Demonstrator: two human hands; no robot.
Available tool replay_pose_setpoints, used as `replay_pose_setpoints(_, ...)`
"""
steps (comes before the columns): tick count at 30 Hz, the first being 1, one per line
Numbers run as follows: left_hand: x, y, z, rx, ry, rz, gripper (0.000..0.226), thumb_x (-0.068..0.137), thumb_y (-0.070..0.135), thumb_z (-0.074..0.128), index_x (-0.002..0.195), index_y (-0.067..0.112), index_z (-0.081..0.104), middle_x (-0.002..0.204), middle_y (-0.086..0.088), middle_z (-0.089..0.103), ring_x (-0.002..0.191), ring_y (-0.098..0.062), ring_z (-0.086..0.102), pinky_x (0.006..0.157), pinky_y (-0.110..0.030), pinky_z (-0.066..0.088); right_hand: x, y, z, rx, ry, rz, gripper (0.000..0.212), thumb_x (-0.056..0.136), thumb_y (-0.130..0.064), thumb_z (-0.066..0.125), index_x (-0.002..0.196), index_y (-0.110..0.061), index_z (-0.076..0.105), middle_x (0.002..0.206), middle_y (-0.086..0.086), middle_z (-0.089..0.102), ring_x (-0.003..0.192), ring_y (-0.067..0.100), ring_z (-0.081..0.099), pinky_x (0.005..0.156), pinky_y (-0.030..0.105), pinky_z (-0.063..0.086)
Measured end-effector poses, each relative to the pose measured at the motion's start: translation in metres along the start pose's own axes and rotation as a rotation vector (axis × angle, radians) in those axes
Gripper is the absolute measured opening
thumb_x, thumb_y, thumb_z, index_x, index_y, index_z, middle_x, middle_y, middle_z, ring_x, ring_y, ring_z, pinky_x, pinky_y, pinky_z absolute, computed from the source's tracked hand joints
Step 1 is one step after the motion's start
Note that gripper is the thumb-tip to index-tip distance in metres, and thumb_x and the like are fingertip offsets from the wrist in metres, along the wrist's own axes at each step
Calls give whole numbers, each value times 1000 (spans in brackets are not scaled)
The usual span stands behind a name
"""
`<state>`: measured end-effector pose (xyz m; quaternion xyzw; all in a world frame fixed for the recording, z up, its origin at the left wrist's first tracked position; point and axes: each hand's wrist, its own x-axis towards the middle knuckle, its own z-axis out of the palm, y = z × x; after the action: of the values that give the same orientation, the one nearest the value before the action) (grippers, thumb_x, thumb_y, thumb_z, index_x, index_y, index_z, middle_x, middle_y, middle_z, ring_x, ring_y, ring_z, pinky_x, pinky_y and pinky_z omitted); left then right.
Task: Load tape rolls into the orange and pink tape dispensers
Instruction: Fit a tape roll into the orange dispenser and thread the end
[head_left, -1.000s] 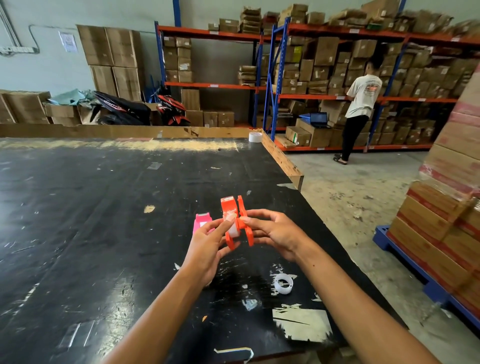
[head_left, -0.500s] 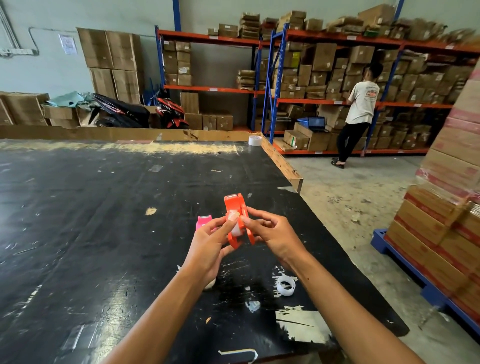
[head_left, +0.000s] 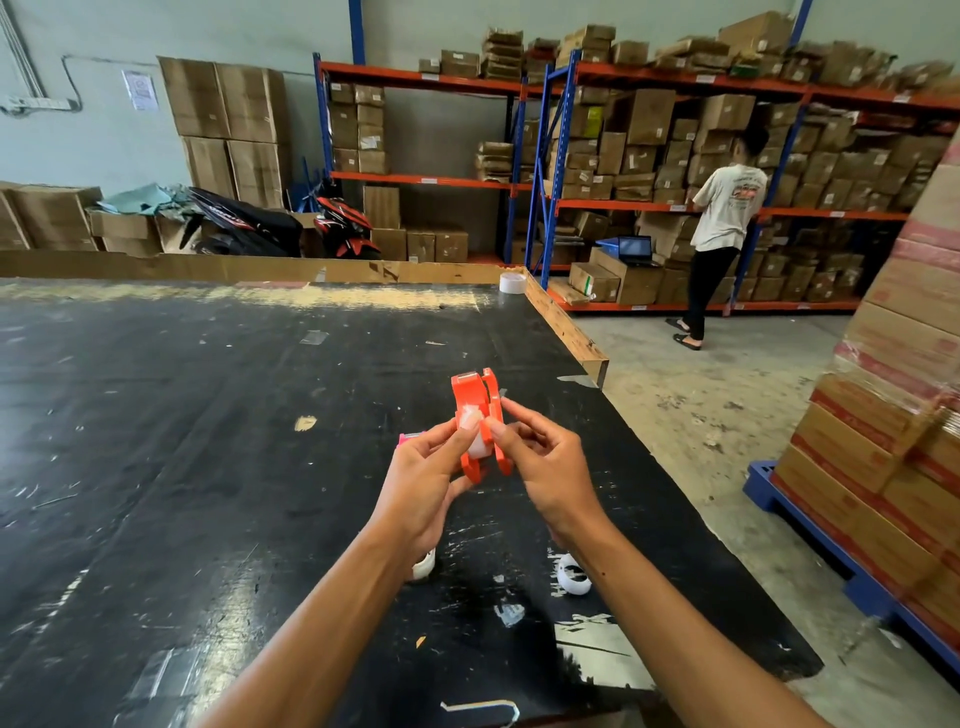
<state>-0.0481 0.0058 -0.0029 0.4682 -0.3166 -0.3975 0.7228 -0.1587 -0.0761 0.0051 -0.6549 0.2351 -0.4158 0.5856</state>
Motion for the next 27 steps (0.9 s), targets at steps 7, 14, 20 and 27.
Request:
replay_pose_setpoints(7,2,2,-5,-4,-3,-22,33,94,23,60,117,1,69,114,-20,73,111,-32,68,99,-47,51,5,0,-4,-80,-61,15,47,84,-22,69,129,-11,59,112,10,69,97,13,69,78,19,57)
replay_pose_setpoints(14,4,7,-9,32,-14,-12,35,94,25,59,117,1,69,111,-17,74,105,-27,68,98,-44,53,7,-3,5,-108,-51,-12,43,86,-19,67,127,-10,60,119,14,64,99,15,68,78,18,57)
replay_pose_setpoints(20,3,17,-9,-47,40,4,36,96,27,54,111,-2,70,108,-22,72,100,-28,68,99,-51,51,11,-12,9,-83,-25,-10,41,87,-20,68,126,-9,62,99,12,71,85,9,65,68,15,56)
replay_pose_setpoints(27,2,15,-11,-2,53,59,24,98,15,52,105,6,73,91,-9,78,81,-17,73,68,-26,59,6,-11,16,-47,-16,-31,40,87,-15,67,125,-8,61,107,9,68,84,5,67,67,14,55)
